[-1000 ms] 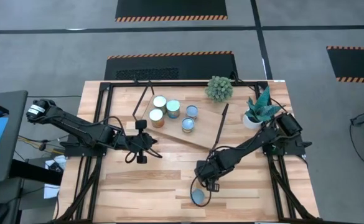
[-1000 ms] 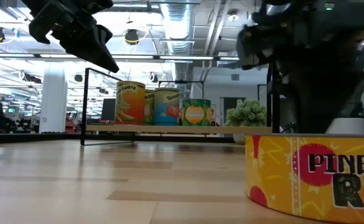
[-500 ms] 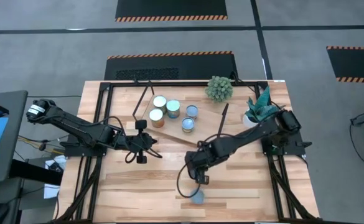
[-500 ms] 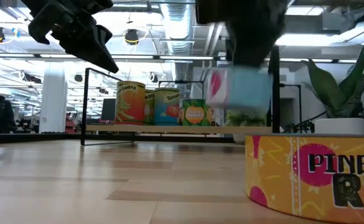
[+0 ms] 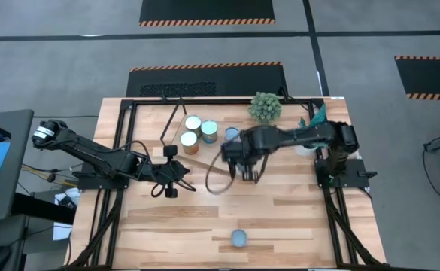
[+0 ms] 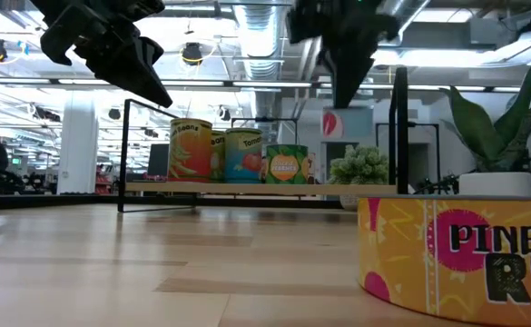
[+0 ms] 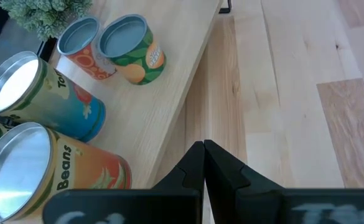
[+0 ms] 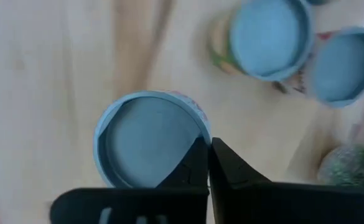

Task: Pick and place cans onto a shelf
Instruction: Put the canned salmon on the shelf

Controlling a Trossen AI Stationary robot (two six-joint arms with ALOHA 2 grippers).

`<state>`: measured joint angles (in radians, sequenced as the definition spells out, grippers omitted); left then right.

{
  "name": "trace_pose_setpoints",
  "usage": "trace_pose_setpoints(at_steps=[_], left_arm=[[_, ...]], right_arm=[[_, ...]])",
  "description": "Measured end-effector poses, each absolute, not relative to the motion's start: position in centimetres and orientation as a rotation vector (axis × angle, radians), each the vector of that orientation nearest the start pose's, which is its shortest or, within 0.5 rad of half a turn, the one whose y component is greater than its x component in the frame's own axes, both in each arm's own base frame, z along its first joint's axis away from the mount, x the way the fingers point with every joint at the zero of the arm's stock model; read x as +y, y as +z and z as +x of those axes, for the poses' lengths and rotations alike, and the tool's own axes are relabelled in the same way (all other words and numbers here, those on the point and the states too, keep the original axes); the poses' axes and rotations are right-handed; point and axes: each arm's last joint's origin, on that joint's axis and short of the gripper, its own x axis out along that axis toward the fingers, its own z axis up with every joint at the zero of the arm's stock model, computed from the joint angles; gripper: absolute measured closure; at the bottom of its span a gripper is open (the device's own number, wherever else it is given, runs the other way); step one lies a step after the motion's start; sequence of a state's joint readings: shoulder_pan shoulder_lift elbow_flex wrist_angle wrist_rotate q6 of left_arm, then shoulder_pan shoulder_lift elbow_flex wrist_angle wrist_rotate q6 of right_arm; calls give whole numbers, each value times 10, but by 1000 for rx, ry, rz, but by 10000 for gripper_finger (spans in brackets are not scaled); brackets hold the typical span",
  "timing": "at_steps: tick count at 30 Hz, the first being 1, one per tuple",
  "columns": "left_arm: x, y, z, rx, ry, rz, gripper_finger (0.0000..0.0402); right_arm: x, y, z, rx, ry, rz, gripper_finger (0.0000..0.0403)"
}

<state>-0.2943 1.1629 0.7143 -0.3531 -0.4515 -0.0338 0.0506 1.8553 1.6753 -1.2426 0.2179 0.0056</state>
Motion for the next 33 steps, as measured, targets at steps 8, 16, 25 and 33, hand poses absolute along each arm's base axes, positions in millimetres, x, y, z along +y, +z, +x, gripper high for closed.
trace_pose_setpoints(at_steps=[8,16,25,33], left_arm=[[-54,227,221,740,161,259,401],[-54,226,221,740,164,252,401],[-54,227,221,739,167,245,401],[-54,227,221,739,166,245,401]], right_arm=[[-57,252,354,1474,-160,-168,393],[-91,228,342,1499,-139,-42,391],[-102,227,338,1500,-168,-21,337],[-102,228,338,1501,-164,-30,296]])
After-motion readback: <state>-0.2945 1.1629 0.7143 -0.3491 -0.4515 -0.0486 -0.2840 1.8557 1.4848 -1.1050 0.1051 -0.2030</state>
